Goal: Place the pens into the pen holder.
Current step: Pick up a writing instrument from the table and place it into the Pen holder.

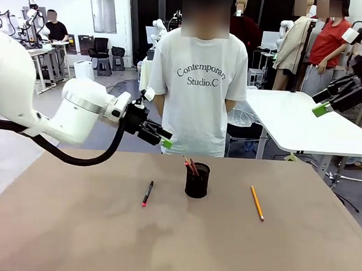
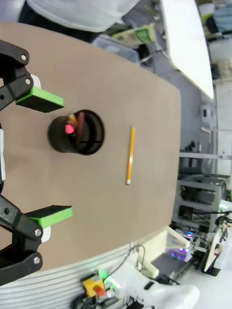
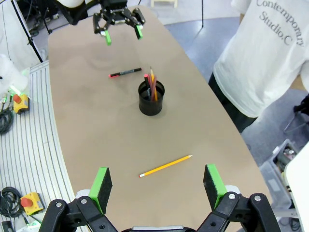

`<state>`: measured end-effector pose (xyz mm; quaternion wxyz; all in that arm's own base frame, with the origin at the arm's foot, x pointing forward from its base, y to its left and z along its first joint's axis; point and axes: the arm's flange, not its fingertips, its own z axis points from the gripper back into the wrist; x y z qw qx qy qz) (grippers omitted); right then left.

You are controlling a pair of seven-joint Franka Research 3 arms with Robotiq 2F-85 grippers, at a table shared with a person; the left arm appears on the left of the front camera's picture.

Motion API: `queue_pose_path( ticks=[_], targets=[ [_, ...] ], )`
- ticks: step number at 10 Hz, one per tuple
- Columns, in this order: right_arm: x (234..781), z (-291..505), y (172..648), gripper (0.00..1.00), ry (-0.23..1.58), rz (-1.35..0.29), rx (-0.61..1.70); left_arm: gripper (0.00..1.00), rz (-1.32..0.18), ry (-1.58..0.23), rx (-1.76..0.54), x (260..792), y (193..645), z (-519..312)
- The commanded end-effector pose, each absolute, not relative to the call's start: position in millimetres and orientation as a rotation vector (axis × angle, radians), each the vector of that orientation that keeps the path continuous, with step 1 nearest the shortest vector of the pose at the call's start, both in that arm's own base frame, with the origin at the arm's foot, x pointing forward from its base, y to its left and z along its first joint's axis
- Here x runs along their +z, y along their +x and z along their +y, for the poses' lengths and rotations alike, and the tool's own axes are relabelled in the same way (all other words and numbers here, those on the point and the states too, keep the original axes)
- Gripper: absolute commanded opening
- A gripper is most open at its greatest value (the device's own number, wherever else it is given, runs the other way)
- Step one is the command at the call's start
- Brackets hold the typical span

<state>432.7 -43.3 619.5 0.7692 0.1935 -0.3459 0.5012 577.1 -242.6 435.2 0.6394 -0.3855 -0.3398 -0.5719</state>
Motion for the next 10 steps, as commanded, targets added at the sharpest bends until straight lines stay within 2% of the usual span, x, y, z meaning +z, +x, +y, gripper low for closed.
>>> queue_pose_path(
  ticks=[1,3,6,8,10],
  targets=[
    [621,-43,432,1.00,0.420,-0.754,1.091,1.00,-0.730,-0.782,-1.264,461,555,-220],
    [621,-43,432,1.00,0.420,-0.754,1.091,1.00,-0.780,-0.639,-1.210,488,544,-191],
    [621,-43,432,1.00,0.420,-0.754,1.091,1.00,-0.777,-0.505,-1.121,521,520,-148],
    [621,-43,432,1.00,0.420,-0.754,1.091,1.00,-0.748,-0.469,-1.054,542,503,-125],
    [621,-43,432,1.00,0.420,-0.754,1.091,1.00,-0.739,-0.517,-1.132,564,489,-118]
  ],
)
